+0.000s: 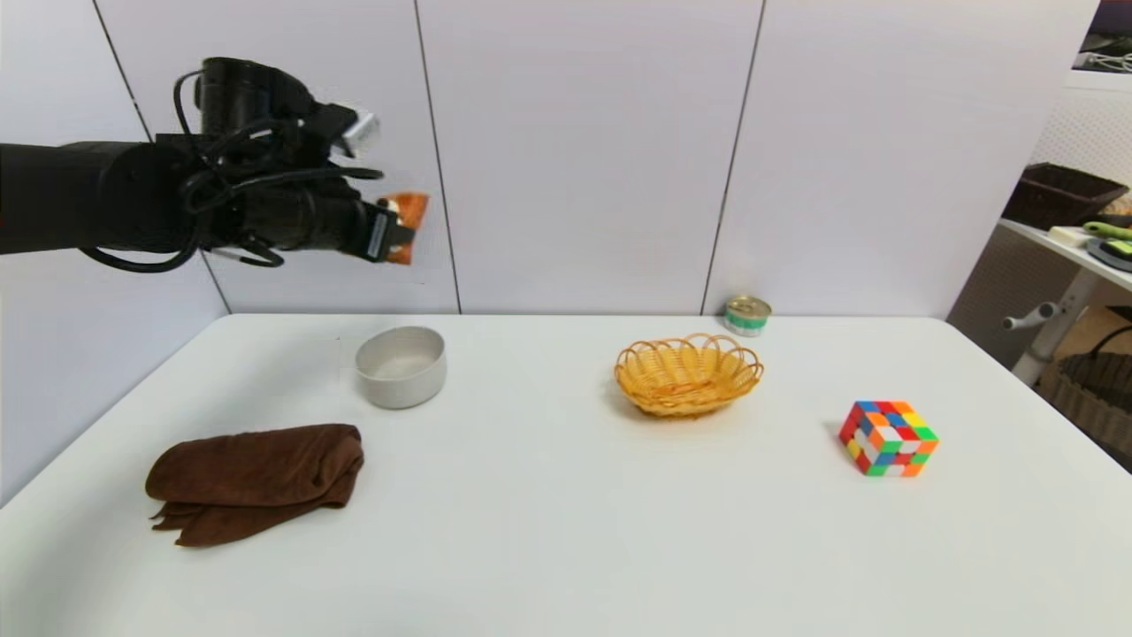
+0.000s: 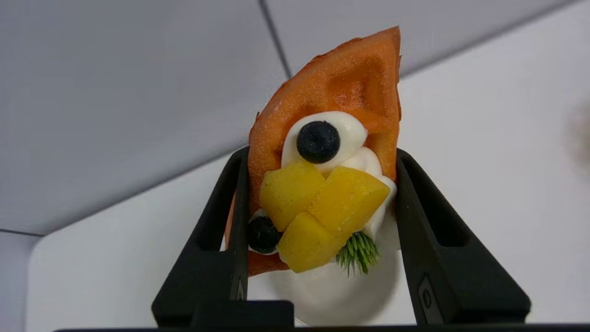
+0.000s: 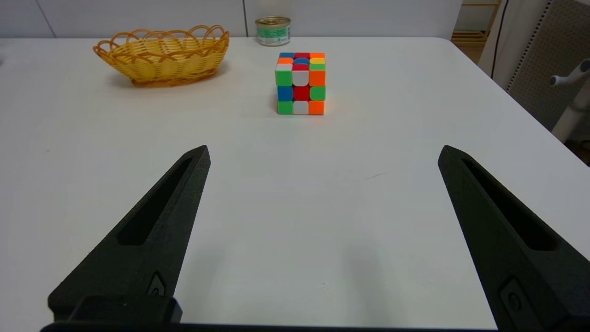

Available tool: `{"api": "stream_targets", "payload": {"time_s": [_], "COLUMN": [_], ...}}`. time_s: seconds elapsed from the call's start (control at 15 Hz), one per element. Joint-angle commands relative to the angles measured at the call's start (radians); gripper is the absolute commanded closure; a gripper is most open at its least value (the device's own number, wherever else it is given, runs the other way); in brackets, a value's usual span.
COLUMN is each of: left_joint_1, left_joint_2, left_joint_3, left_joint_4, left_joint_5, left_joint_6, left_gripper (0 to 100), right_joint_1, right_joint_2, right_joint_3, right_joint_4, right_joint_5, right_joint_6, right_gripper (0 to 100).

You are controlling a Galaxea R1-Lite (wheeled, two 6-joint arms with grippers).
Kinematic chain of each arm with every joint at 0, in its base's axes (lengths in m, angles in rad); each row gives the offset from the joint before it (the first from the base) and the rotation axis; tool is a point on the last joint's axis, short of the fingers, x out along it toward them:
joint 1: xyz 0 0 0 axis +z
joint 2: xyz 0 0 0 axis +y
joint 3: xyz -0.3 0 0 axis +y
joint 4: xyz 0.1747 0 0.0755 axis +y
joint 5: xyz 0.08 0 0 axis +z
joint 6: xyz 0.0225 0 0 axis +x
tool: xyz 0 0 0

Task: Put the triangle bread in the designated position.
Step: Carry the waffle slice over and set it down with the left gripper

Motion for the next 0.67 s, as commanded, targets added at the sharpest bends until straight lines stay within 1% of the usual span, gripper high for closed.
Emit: {"api": "stream_targets", "payload": {"time_s": [0.07,0.13,0.33,0.47,0.67], "left_joint_1": [0.137,0.149,0.155,0.154,0.148], "left_joint_2": [0.169,0.223,0.336,0.390,0.402], "left_joint_3": [-0.143,-0.179,-0.262,-0.280,-0.278], "left_joint_4": [-0.144,-0.182,-0.219,-0.222,-0.214], "left_joint_5": [-0.029,-0.056,-0.069,-0.102,-0.105], "left_joint_6": [0.001,-0.006,-0.010,-0.010,-0.009], "left_gripper": [100,100,100,100,100], "right_joint_1": [0.000,0.000,0.000,0.000,0.000], "right_joint_2": [0.001,0.001,0.001,0.001,0.001], "right_joint_3": [0.001,0.001,0.001,-0.001,0.001], "right_joint_4": [0.000,0.000,0.000,0.000,0.000], "right_joint_5": [0.000,0.000,0.000,0.000,0.000], "right_joint_6": [0.000,0.000,0.000,0.000,0.000], "right_gripper": [0,0,0,0,0]}}
